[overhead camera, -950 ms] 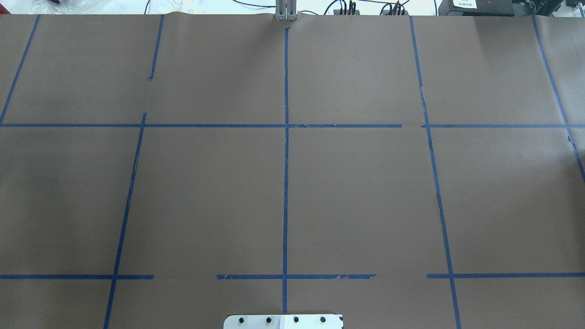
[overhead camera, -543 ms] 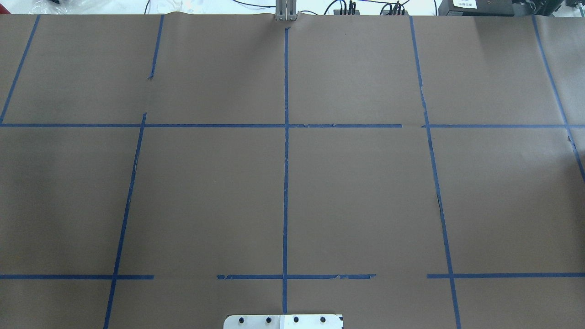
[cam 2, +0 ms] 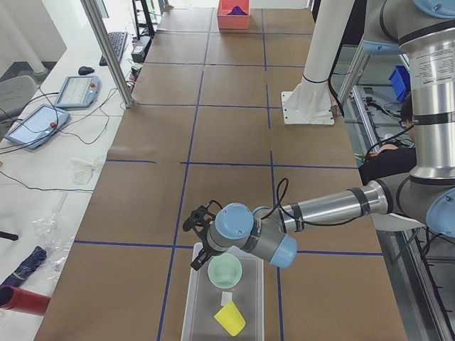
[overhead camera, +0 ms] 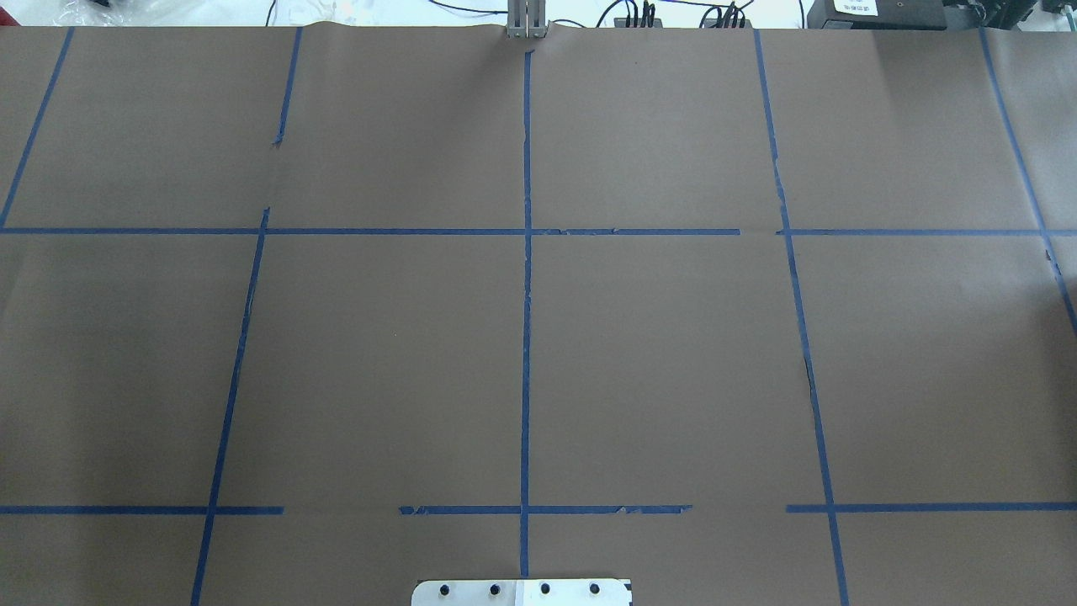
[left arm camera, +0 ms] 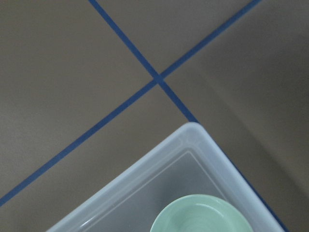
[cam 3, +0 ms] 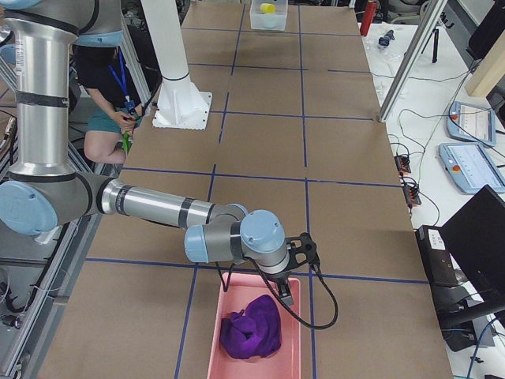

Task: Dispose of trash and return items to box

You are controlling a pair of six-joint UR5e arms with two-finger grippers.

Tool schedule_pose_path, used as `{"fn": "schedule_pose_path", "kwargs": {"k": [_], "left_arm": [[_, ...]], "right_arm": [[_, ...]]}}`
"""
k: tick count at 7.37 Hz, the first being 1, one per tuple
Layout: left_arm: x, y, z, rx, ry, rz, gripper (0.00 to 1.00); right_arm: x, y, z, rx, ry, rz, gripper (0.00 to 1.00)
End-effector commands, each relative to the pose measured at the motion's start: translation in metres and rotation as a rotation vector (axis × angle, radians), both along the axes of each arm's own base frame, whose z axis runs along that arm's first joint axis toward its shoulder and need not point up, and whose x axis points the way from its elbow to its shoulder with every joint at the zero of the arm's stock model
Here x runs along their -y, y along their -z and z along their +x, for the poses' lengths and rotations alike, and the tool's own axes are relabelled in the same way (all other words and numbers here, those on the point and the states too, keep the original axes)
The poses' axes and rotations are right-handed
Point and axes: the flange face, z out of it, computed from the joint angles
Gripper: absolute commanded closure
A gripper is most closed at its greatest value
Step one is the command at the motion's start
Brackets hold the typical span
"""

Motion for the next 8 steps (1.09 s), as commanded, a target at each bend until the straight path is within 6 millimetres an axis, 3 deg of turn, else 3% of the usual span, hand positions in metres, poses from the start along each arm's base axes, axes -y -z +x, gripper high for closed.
{"fn": "schedule_pose_path", "kwargs": {"k": [1,2,3,5,6,8], "left_arm": [[0.025,0.079,-0.006,0.048,0.159,-0.134,0.0],[0.026,0.087,-0.008,0.055,0.16,-0.137,0.0],[0.023,0.068,-0.007,0.058,0.157,-0.21,0.0],[0.012,0.044,-0.01,0.068,0.149,-0.461,0.0],[0.002,0.03,-0.007,0.035,0.137,-0.497,0.0],[0.001,0.026,-0.003,-0.002,0.123,-0.525,0.0]], "right_arm": [[0.007,0.011,-0.01,0.028,-0.061,-0.036,0.0],[0.009,0.009,-0.023,0.028,-0.021,-0.039,0.0],[0.011,0.0,-0.043,0.003,0.013,-0.074,0.0],[0.015,-0.004,-0.042,-0.027,0.01,-0.207,0.0],[0.033,0.012,-0.044,0.013,0.014,-0.279,0.0],[0.028,0.018,-0.044,0.018,0.027,-0.276,0.0]]}}
